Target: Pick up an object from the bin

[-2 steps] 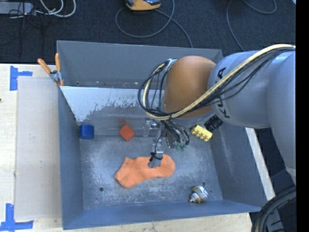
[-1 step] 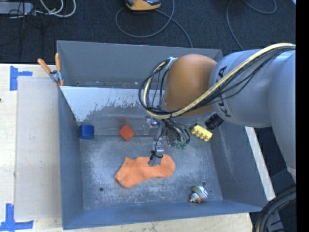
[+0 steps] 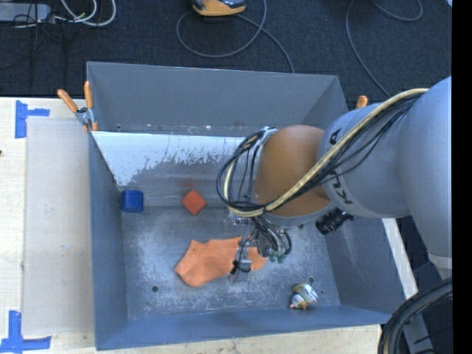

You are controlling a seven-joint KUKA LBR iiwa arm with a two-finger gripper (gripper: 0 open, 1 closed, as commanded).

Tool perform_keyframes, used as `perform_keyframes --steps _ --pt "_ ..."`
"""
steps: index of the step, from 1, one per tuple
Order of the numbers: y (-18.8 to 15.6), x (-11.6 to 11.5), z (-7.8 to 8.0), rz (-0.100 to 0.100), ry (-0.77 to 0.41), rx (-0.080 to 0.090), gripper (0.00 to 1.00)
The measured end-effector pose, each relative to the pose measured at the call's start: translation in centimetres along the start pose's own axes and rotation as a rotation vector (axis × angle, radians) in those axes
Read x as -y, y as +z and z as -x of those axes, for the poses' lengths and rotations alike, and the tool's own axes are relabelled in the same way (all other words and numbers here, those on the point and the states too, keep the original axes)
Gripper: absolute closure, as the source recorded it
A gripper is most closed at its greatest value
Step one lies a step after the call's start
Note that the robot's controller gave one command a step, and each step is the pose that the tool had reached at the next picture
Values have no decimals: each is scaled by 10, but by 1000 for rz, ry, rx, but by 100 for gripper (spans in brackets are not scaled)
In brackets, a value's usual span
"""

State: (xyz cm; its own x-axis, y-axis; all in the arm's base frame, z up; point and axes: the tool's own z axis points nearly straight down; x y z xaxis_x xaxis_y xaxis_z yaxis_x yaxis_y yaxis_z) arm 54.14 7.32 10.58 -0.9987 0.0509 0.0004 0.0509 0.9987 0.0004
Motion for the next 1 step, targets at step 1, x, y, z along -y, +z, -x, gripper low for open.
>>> perform_keyframes --steps 1 --pt "29 0 -19 -2 -13 -16 0"
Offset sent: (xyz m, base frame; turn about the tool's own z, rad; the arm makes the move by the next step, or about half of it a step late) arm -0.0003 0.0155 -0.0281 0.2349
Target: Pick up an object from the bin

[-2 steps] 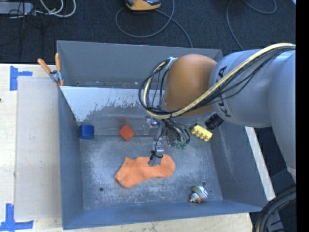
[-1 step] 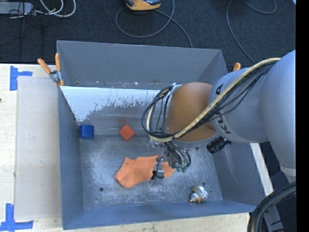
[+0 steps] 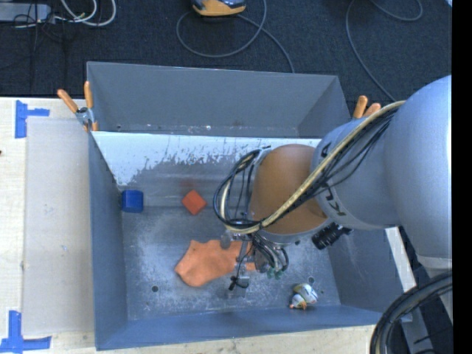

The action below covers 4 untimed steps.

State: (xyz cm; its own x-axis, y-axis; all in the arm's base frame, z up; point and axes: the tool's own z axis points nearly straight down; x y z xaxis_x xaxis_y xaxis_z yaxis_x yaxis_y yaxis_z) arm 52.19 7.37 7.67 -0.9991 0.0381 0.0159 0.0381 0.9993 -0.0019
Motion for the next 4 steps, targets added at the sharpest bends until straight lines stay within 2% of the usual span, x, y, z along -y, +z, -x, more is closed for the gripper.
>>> perform_keyframes --steps 1,2,3,4 --pt "-1 -16 19 4 248 15 100" --pt "-1 -16 19 4 249 15 100" --pt "-39 -14 14 1 247 4 100" --pt "-84 -7 26 4 197 15 100"
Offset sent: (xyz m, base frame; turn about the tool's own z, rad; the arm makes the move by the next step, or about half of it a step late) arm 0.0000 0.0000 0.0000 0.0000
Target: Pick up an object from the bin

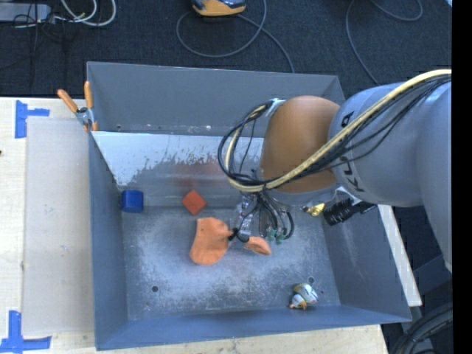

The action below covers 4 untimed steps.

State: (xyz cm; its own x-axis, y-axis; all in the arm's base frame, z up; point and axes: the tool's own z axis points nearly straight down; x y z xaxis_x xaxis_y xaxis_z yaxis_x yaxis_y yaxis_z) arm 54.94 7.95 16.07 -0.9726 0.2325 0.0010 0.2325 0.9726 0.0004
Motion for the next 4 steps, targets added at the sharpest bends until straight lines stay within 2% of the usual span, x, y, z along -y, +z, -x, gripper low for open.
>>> perform_keyframes --steps 1,2,3,4 --pt "24 -15 1 -5 69 -12 0" --pt "24 -15 1 -5 69 -12 0" --pt "47 -9 -16 -1 168 -4 0" --pt "87 -18 -38 -8 335 -15 100"
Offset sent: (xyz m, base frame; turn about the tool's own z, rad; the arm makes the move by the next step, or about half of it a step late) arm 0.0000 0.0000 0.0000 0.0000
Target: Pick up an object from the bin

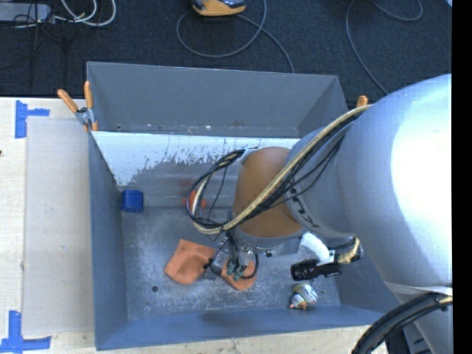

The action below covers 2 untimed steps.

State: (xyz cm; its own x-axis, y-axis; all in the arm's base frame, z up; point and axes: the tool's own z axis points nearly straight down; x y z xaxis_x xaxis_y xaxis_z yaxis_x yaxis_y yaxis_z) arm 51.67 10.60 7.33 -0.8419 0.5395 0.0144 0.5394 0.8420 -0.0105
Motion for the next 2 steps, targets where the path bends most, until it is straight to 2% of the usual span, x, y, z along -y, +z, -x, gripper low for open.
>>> perform_keyframes --steps 1,2 --pt "0 0 0 0 0 0 100" --pt "-12 -10 -4 -2 3 -2 100"
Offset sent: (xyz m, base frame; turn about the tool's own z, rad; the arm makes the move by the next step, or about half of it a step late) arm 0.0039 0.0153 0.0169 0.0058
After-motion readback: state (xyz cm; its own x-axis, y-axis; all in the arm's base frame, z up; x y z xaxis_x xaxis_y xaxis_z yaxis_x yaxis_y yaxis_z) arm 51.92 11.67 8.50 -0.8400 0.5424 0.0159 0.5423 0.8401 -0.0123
